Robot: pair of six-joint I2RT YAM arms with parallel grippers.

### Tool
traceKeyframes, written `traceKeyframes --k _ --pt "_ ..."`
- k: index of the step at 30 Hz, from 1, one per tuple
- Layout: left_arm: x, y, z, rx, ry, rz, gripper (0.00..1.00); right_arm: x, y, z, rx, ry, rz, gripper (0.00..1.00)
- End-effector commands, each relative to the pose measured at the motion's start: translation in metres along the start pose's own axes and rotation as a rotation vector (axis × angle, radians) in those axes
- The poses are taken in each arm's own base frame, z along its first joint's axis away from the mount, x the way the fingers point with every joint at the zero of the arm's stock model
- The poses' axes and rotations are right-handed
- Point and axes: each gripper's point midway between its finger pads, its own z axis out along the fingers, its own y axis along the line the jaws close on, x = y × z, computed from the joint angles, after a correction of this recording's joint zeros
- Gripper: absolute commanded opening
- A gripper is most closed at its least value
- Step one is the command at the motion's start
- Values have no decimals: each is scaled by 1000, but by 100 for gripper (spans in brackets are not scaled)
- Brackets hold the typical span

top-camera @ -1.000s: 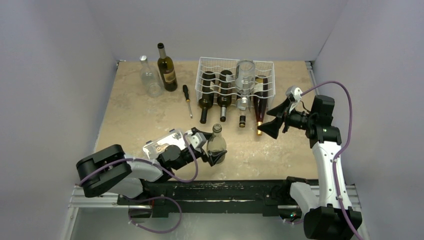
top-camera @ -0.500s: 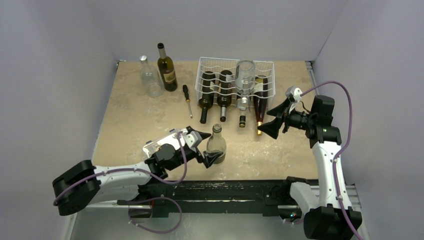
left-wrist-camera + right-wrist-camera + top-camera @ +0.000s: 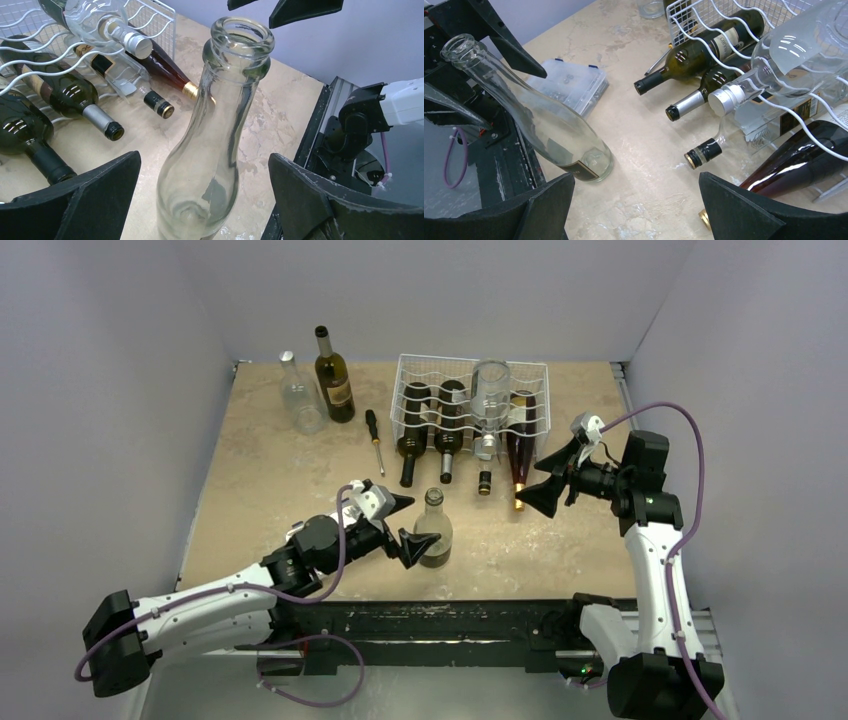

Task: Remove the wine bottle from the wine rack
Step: Place the wine bottle at the center of the board, then pick up the wine bottle from the center of the board.

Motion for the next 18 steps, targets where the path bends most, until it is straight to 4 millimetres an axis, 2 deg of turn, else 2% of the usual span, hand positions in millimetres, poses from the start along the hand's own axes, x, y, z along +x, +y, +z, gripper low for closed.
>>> traceKeyframes --k 1,13,18 --pt "-34 -13 4 36 -43 -21 100 -4 0 -3 14 -8 -32 99" --pt "-60 -18 16 66 -70 96 100 -4 0 -3 15 -7 -32 99" --pt "-62 -25 28 112 -81 157 97 -3 -1 -3 19 -4 -30 99"
